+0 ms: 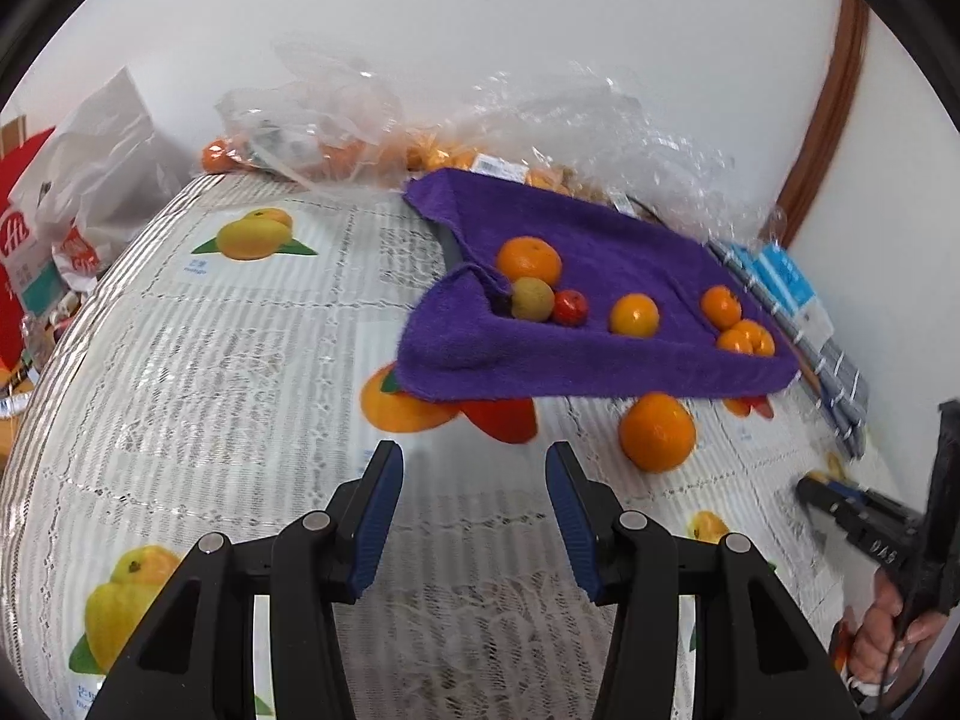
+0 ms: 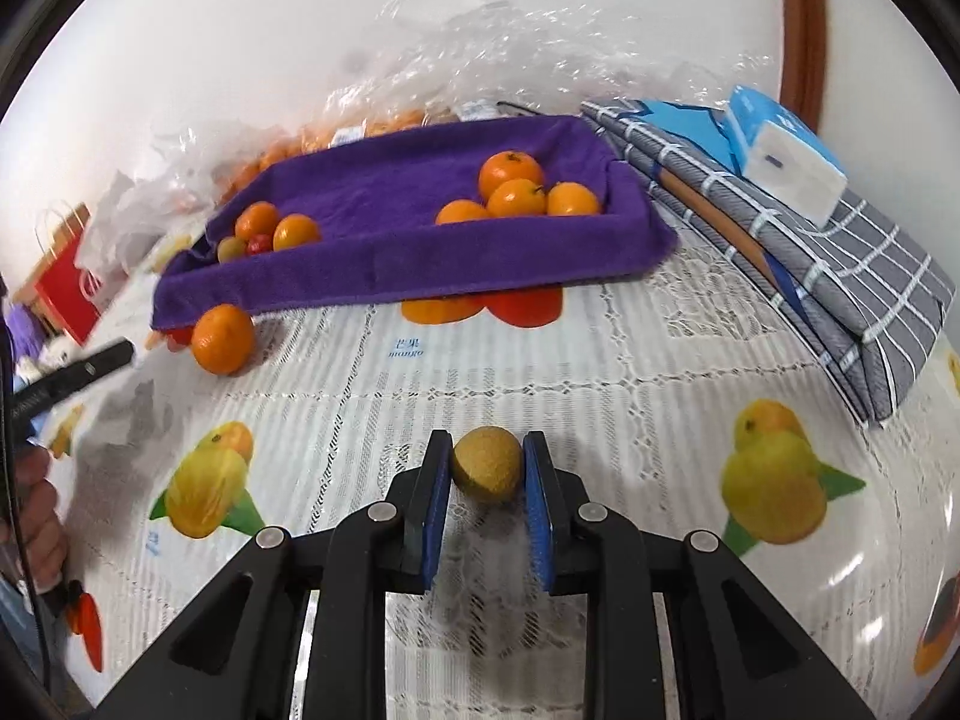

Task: Organize fruits
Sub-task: 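Grasp a small yellow-green fruit with the right tool while the left tool grasps an orange, then carry both fruits over the towel and lower them onto it with both tools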

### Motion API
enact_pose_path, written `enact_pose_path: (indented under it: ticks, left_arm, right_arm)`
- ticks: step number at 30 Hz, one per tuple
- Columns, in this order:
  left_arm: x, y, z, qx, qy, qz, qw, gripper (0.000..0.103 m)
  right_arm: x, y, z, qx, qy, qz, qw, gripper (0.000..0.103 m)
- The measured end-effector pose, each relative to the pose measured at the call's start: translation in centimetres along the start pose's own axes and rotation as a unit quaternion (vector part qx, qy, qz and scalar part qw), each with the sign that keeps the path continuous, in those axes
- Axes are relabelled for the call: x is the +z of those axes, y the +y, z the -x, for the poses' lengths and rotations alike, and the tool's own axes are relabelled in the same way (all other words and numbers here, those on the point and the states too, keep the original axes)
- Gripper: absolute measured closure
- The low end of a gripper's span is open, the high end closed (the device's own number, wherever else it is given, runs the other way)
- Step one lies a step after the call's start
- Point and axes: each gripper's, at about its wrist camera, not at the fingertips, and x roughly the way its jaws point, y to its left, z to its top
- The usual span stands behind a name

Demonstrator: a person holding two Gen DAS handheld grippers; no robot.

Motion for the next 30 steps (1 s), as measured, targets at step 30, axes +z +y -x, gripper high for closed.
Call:
enact_pose_path:
  ticks: [30]
  left_arm:
    - [5.2, -6.5, -1.8, -0.066, 0.014, -0.013, 0.9977, 0.065]
  right_arm:
    - [9.1, 0.8, 0.0, 0.002, -0.068, 0.028, 0.997, 0.079]
